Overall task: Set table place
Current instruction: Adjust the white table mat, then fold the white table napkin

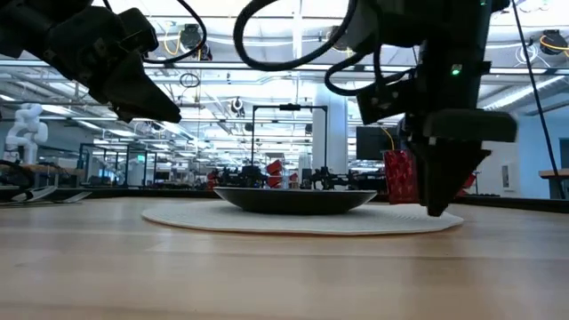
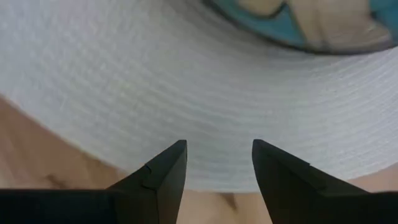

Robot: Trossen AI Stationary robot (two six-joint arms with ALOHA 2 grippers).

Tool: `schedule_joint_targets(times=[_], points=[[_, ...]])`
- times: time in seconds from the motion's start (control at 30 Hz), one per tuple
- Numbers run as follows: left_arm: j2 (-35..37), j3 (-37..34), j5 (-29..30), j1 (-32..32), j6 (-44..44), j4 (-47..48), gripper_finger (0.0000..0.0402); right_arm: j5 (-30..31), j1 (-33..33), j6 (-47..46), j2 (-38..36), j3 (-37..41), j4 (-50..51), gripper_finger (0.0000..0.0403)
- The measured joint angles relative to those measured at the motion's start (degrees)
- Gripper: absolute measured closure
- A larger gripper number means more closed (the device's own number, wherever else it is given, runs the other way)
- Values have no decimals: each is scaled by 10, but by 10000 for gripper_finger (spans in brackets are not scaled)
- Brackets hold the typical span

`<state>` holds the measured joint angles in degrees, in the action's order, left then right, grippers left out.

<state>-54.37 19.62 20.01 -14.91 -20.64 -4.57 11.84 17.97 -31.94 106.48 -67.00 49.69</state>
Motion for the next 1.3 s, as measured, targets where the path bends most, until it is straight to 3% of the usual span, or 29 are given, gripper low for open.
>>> schedule_joint_targets(times=[0.3,0.5,0.73,1.03,1.3], points=[[0,0,0,-46,15,-38,308,0,71,-77,-73,-55,35,234],[-14,-5,0,-92,15,-123,308,18,151,-116,-54,-55,0,234],[-70,-5,-25,-145,-14,-260,308,-13,225,-233,-29,-54,-91,234],[-172,-5,-33,-208,-16,-428,308,-15,370,-461,-28,-78,-52,234],[-241,-5,-33,-237,-31,-551,308,-39,437,-544,5,-103,-39,234]])
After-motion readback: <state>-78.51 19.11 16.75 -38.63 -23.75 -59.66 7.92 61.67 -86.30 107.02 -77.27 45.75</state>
